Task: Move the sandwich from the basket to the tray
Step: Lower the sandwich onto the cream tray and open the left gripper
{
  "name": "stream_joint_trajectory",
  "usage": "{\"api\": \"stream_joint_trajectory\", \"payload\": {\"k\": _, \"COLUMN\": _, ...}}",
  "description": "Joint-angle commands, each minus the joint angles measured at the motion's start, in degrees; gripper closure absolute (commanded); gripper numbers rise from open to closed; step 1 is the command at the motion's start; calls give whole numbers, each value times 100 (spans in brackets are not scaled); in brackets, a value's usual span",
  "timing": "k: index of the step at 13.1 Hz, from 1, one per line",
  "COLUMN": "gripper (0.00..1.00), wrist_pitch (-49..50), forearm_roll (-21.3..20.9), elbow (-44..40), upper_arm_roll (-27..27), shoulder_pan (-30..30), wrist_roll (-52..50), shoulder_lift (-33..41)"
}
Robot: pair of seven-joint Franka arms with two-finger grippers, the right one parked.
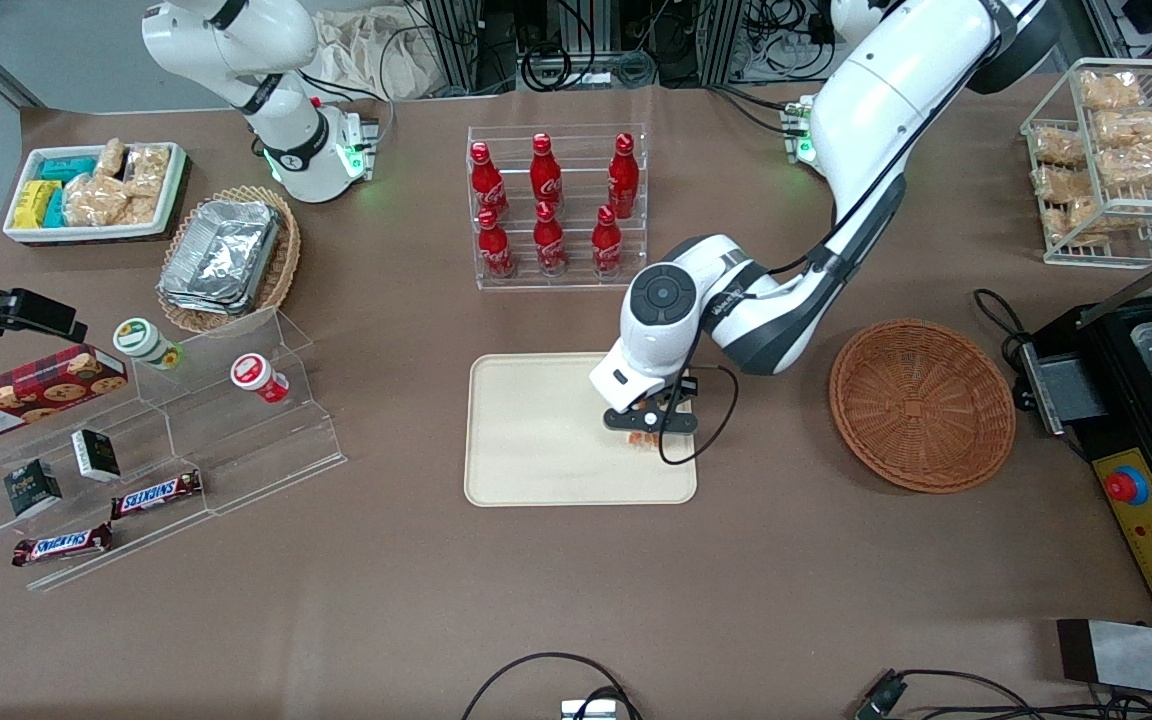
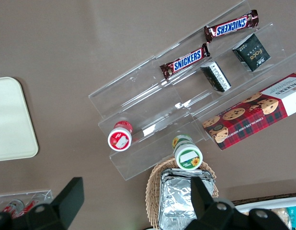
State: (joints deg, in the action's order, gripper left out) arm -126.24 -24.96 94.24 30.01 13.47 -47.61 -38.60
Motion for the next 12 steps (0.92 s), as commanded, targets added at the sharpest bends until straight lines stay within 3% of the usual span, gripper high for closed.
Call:
{"api": "stream_joint_trajectory", "payload": {"k": 1, "gripper": 71, "wrist_pitch": 152, "forearm_roll": -255, "elbow": -222, "upper_arm_roll": -12, "shoulder_pan": 103, "wrist_roll": -231, "shoulder_lift": -201}}
{"api": "stream_joint_trajectory", "payload": {"k": 7, "gripper": 69, "wrist_pitch": 152, "forearm_roll": -299, "elbow": -213, "upper_arm_roll": -65, "shoulder_pan": 208, "wrist_roll": -275, "shoulder_lift": -262}}
{"api": "stream_joint_trajectory", "payload": {"k": 8, "gripper": 59, "wrist_pitch": 152, "forearm_roll": -308, "elbow": -213, "upper_arm_roll": -65, "shoulder_pan": 217, "wrist_roll": -371, "shoulder_lift": -271}}
{"api": "stream_joint_trajectory", "payload": {"k": 11, "gripper": 14, "wrist_pitch": 152, "forearm_roll": -545, "elbow": -213, "upper_arm_roll": -153, "shoulder_pan": 314, "wrist_roll": -600, "shoulder_lift": -306}}
{"api": "stream_joint_trajectory", "payload": {"k": 12, "gripper": 4, "wrist_pitch": 161, "forearm_roll": -545, "elbow": -222, "upper_arm_roll": -153, "shoulder_pan": 305, "wrist_roll": -636, "shoulder_lift": -298}}
